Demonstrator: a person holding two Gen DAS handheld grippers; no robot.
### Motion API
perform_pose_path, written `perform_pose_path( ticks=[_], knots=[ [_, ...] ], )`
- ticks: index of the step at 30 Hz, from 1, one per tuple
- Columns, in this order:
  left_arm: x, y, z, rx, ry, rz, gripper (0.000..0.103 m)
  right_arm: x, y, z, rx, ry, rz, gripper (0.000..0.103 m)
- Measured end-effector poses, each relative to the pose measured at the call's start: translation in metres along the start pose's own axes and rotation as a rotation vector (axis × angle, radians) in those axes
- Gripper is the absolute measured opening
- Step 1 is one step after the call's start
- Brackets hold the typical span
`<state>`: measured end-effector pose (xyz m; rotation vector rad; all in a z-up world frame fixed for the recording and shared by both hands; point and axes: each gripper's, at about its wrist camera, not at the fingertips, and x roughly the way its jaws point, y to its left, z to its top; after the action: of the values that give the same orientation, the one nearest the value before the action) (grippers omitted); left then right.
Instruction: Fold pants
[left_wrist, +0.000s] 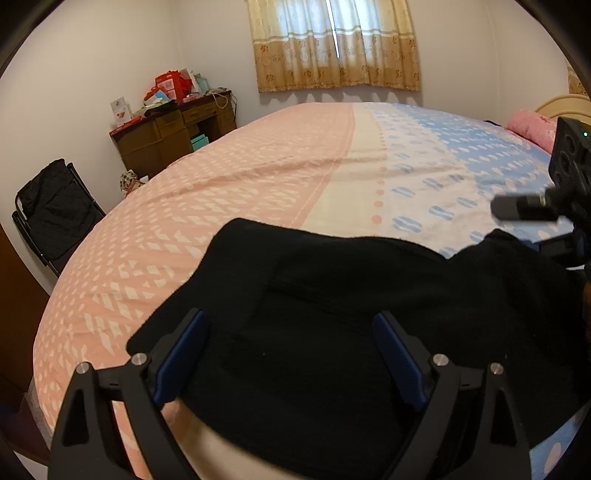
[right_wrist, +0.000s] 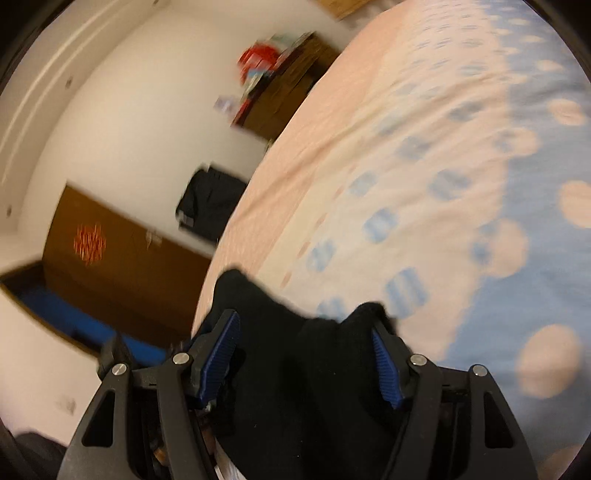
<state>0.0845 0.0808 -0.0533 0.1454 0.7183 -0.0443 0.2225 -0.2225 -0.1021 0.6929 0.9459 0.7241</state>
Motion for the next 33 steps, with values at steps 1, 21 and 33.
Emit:
perform_pose_path(
  ticks=[1, 21, 33],
  knots=[
    [0.000, 0.000, 0.000, 0.000, 0.000, 0.000, 0.094, -0.007, -0.002, 0.001, 0.001, -0.039, -0.028, 0.068],
    [0.000, -0.002, 0.000, 0.009, -0.003, 0.019, 0.095, 0.004, 0.047, -0.041, -0.534, 0.062, -0.584, 0.010],
    [0.000, -0.002, 0.002, 0.002, -0.003, 0.023, 0.095, -0.083, -0.010, -0.030, -0.075, -0.226, -0.540, 0.001]
  ],
)
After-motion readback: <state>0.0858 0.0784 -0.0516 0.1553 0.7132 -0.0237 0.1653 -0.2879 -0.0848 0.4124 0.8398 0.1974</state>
